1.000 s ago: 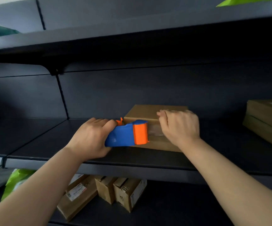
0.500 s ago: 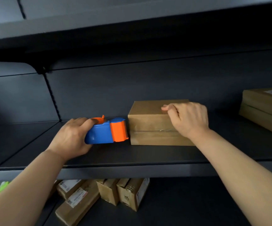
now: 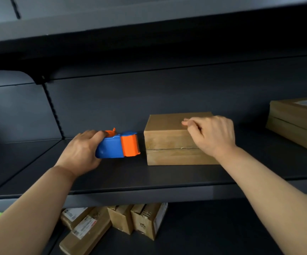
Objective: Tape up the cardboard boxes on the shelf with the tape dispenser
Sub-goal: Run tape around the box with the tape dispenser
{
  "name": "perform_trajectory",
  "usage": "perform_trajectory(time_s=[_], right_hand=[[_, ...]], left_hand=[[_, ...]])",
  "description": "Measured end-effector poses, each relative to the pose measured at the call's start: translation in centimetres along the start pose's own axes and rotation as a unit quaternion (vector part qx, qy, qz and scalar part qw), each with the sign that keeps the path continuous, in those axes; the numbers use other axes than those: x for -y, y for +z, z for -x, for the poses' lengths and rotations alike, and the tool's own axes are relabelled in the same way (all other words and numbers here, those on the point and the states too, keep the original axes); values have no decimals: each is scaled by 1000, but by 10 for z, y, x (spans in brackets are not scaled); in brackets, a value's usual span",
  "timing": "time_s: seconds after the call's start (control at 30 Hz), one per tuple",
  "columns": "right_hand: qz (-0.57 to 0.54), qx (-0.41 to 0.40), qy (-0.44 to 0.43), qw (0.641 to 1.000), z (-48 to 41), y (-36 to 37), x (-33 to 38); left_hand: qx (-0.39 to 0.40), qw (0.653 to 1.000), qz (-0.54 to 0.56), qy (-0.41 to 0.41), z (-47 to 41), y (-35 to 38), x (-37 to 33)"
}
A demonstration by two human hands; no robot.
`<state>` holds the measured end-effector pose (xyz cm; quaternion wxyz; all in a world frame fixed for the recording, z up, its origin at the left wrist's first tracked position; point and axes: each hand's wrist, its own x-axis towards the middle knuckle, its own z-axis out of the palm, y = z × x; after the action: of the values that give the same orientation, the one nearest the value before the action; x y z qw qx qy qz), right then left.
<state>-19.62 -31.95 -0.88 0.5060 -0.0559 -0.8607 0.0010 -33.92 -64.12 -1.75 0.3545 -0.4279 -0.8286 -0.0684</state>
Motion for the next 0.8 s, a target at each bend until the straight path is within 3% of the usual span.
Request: perform_trajectory(time_s=[0.1, 0.23, 0.4, 0.6, 0.8], right_hand=[[20, -30, -19, 999, 2, 0, -1], [68, -54, -53, 995, 2, 8, 4], [114, -111, -86, 983, 6, 28, 1], [104, -125, -80, 983, 5, 23, 1], [99, -131, -70, 984, -17, 39, 62]], left_hand=[[-27, 999, -26, -28, -15, 14, -10], [-23, 985, -73, -155, -25, 40, -33], [4, 968, -1, -252, -30, 60, -57], [-13, 969, 56, -241, -29, 60, -60], [-11, 978, 49, -202, -28, 58, -63]])
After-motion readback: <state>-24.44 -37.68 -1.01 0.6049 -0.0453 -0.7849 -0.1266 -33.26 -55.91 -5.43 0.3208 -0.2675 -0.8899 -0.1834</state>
